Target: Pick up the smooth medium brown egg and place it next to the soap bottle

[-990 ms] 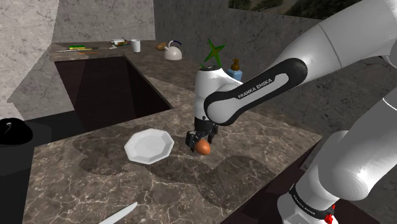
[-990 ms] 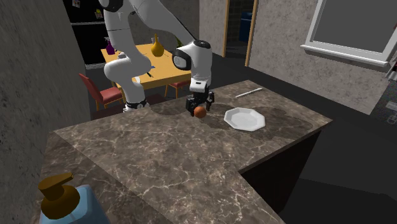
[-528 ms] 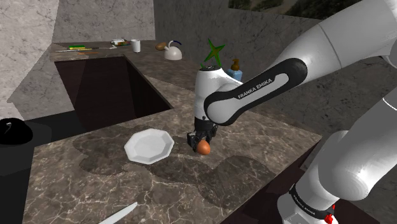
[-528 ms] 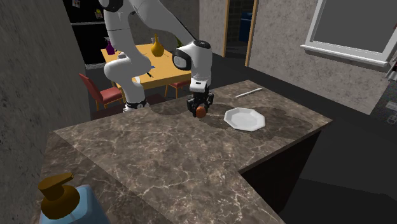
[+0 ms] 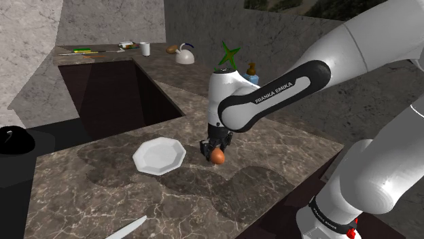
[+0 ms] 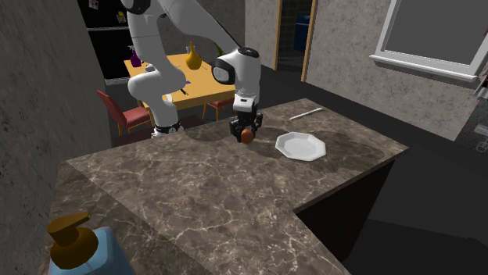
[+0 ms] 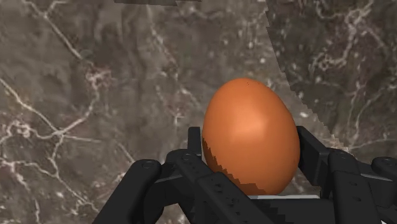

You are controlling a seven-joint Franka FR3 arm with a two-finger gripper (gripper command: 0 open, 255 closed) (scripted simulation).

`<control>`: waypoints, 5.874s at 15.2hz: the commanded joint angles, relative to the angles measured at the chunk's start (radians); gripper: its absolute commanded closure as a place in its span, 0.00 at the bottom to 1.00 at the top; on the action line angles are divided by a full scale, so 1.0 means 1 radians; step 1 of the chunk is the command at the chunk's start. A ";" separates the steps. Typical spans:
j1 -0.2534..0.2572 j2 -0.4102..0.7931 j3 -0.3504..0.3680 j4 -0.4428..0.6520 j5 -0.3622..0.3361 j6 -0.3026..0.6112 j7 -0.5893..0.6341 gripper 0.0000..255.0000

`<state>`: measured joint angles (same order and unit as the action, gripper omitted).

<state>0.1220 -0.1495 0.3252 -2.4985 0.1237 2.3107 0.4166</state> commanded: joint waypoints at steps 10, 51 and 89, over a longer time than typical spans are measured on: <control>0.002 -0.095 -0.014 0.069 0.016 -0.162 -0.011 1.00; -0.008 -0.186 -0.058 0.545 0.003 -0.728 0.002 1.00; -0.275 0.058 -0.544 0.900 -0.144 -0.862 -0.730 1.00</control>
<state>-0.1437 -0.1182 -0.2055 -1.6297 -0.0227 1.4527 -0.2883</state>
